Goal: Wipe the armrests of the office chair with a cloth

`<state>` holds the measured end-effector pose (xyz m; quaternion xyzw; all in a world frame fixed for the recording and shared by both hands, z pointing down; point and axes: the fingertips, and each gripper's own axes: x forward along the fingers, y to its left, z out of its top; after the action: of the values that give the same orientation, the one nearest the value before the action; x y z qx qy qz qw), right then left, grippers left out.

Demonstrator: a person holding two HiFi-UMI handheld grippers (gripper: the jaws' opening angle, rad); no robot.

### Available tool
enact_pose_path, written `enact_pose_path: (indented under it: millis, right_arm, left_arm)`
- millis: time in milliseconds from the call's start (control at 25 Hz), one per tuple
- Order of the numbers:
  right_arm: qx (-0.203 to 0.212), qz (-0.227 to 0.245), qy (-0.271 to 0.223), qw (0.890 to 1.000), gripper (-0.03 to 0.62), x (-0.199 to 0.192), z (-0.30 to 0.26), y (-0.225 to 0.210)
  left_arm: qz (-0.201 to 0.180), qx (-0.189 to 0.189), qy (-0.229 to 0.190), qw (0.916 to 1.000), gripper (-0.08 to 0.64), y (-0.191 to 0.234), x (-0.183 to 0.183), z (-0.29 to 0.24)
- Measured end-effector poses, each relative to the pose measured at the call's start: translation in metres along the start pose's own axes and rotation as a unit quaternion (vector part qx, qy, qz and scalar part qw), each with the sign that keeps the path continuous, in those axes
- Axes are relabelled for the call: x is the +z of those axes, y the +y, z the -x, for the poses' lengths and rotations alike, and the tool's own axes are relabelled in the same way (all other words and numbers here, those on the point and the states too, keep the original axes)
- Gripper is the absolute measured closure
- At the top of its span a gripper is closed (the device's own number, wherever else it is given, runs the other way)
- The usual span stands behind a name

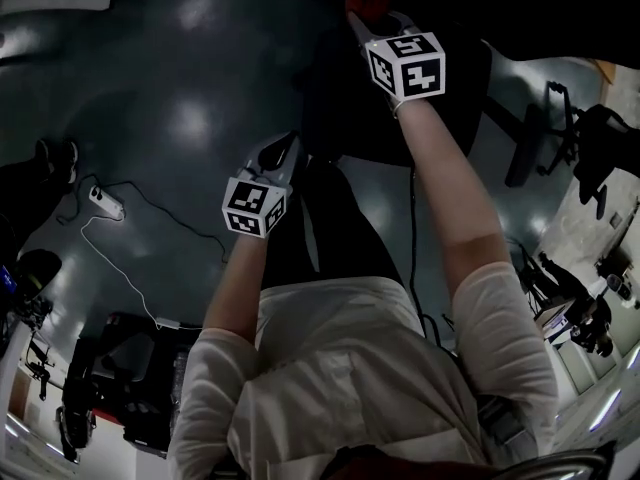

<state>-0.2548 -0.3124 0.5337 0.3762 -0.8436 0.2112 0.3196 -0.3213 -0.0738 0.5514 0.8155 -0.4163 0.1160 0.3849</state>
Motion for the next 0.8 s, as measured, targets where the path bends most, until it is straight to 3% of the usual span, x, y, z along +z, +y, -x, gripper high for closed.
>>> enact_pose_path:
  millis: [440, 800]
  right_arm:
    - [0.037, 0.102, 0.061, 0.992, 0.543, 0.009, -0.018, 0.040]
    - [0.082, 0.180, 0.102, 0.975, 0.545, 0.006, -0.024, 0.105]
  left_arm:
    - [0.012, -0.002, -0.004, 0.9999, 0.546, -0.004, -0.006, 0.001]
    - [0.018, 0.016, -0.020, 0.9995, 0.546, 0.019, -0.002, 0.022]
